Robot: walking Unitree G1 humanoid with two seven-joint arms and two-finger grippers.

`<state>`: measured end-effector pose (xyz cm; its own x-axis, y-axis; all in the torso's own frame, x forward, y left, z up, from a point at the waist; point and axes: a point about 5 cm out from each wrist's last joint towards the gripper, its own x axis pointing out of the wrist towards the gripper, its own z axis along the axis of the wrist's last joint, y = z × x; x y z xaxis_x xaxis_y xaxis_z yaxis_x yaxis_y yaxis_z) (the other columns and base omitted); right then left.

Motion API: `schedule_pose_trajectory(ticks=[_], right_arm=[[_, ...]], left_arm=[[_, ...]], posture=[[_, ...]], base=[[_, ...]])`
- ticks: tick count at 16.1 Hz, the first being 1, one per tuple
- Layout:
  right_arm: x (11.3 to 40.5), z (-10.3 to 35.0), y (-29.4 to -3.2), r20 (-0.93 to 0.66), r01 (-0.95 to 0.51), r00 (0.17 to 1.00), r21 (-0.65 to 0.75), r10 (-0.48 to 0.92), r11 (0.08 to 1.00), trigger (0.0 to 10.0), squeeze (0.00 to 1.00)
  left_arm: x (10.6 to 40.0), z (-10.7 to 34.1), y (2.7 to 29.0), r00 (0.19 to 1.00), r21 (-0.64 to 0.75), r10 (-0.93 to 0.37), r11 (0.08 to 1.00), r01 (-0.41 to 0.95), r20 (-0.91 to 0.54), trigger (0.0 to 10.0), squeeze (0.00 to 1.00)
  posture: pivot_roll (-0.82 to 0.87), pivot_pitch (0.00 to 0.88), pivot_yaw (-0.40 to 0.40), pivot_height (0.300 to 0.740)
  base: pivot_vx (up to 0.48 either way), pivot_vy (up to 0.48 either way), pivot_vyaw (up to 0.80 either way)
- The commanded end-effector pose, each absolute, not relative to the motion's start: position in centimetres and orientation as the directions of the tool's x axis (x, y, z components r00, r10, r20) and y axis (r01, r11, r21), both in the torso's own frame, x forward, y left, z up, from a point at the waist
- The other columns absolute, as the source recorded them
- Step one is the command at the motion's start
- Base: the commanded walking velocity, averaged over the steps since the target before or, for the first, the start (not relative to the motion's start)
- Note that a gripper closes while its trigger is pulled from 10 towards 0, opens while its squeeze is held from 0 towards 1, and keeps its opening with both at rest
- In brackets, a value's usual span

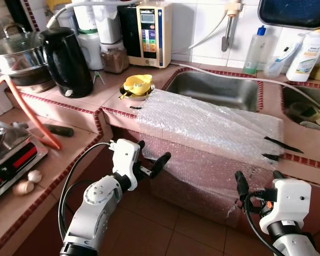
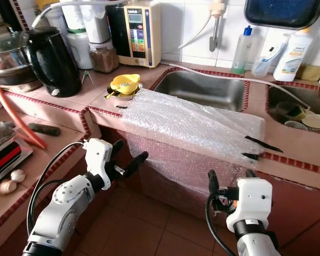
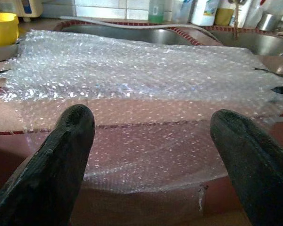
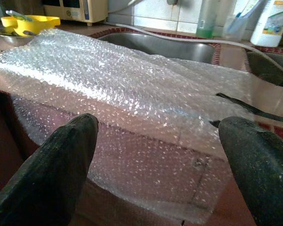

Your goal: Kitchen organization

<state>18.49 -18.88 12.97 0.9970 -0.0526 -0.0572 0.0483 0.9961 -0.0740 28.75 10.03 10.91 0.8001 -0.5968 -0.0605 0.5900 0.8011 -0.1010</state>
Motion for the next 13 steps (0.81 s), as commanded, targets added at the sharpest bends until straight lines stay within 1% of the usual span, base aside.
schedule_pose_trajectory(ticks=[1,10,13], right_arm=[[18.6,13.41,-18.7,-0.042,0.046,0.998,-0.083,-0.05,0.996,10.0,0.0],[18.5,13.43,-18.63,-0.045,0.035,0.998,-0.094,-0.039,0.995,10.0,0.0],[18.59,13.53,-18.02,-0.041,-0.008,0.999,-0.074,0.005,0.997,10.0,0.0]], left_arm=[[28.96,11.29,10.31,0.802,-0.099,-0.595,0.802,0.588,-0.055,10.0,0.0],[28.68,10.91,9.79,0.793,-0.116,-0.606,0.794,0.597,-0.063,10.0,0.0],[28.82,11.02,10.12,0.81,-0.104,-0.583,0.811,0.576,-0.057,10.0,0.0]], posture=[[-0.04,0.0,0.038,0.74],[-0.06,0.0,0.036,0.74],[-0.05,0.0,0.035,0.74]], base=[[0.368,0.0,0.0],[0.378,0.0,0.0],[0.379,0.0,0.0]])
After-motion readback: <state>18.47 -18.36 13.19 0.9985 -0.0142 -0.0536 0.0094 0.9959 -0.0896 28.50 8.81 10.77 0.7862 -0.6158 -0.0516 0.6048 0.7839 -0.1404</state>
